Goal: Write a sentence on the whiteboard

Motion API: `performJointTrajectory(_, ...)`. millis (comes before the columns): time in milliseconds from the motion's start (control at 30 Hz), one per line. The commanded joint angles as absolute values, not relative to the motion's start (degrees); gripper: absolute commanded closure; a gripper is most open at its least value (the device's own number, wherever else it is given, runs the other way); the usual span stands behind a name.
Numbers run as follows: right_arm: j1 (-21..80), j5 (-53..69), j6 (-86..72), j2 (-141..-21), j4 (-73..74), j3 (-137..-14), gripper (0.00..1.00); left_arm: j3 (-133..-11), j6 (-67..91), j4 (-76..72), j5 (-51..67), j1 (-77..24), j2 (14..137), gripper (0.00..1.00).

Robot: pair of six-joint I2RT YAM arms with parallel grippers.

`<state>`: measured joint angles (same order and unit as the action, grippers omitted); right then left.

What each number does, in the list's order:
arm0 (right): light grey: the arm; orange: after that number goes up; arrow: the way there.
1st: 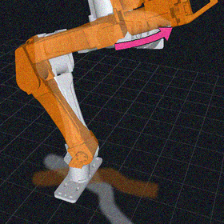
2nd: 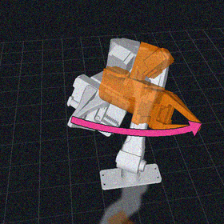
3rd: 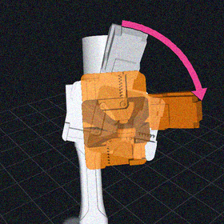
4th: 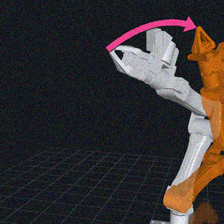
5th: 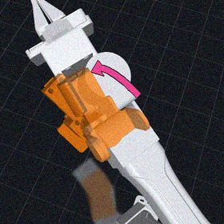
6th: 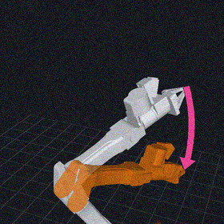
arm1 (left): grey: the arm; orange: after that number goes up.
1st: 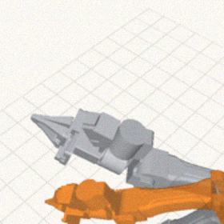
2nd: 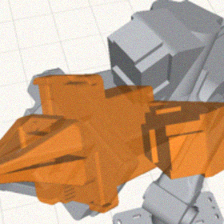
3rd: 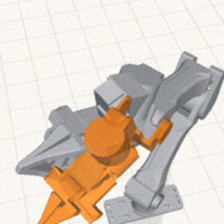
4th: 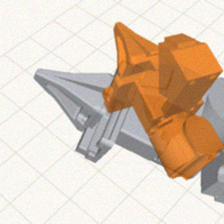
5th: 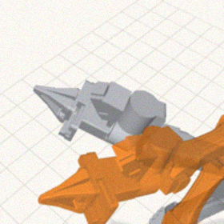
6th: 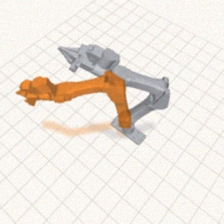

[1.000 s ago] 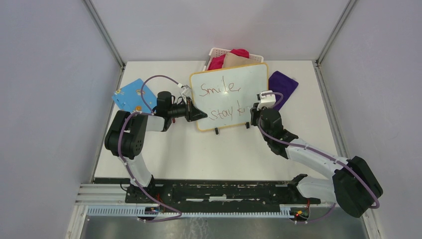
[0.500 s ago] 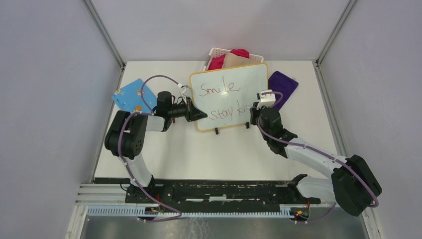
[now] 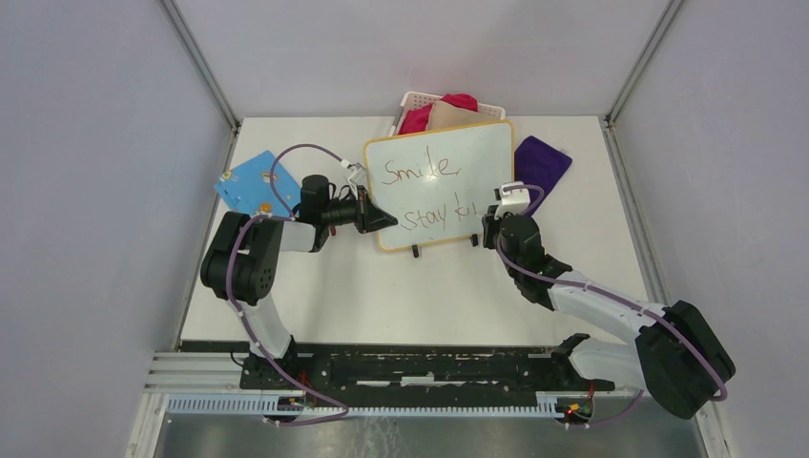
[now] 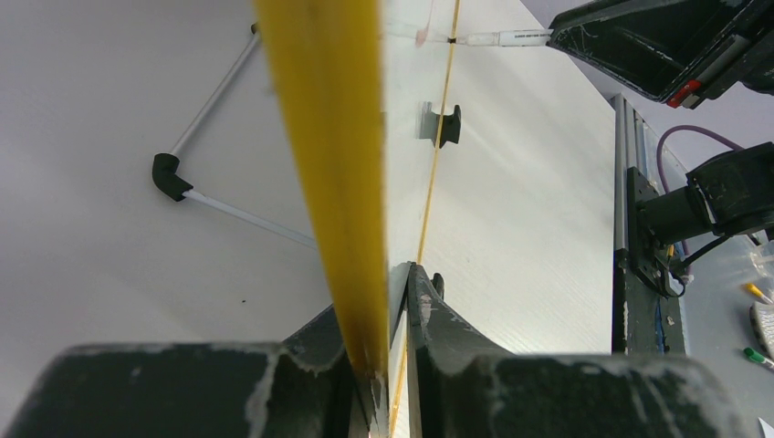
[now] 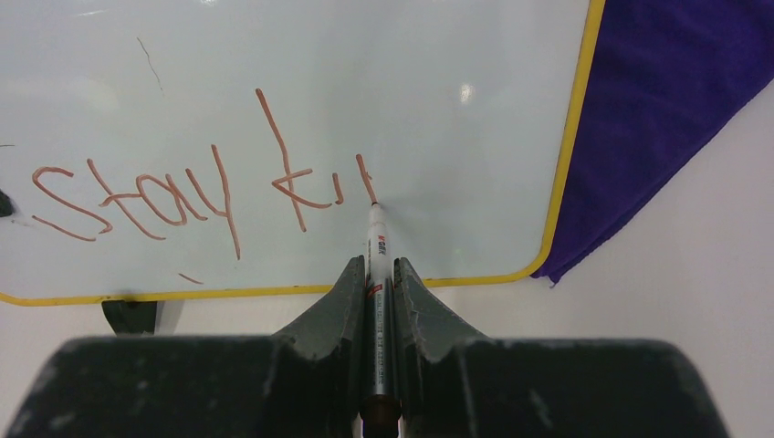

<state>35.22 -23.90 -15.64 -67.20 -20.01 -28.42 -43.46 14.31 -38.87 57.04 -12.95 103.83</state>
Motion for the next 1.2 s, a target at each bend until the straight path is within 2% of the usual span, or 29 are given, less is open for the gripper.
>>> performJointTrajectory(0, 34.84, -22.94, -16.73, -66.27, -20.46, -27.43, 1.00, -42.30, 9.42, -28.92, 48.82, -14.77, 106.91, 0.98)
performJointTrajectory(467, 34.84, -23.80, -15.58, -68.07, -19.97, -33.12, 1.00, -42.31, 9.36, -28.92, 48.85, -14.85, 106.95, 0.98)
performJointTrajectory(1167, 32.66, -25.38, -14.86, -68.08, -20.17, -33.88, 1.00, -42.28, 9.32, -28.92, 48.87, -14.85, 106.96, 0.98)
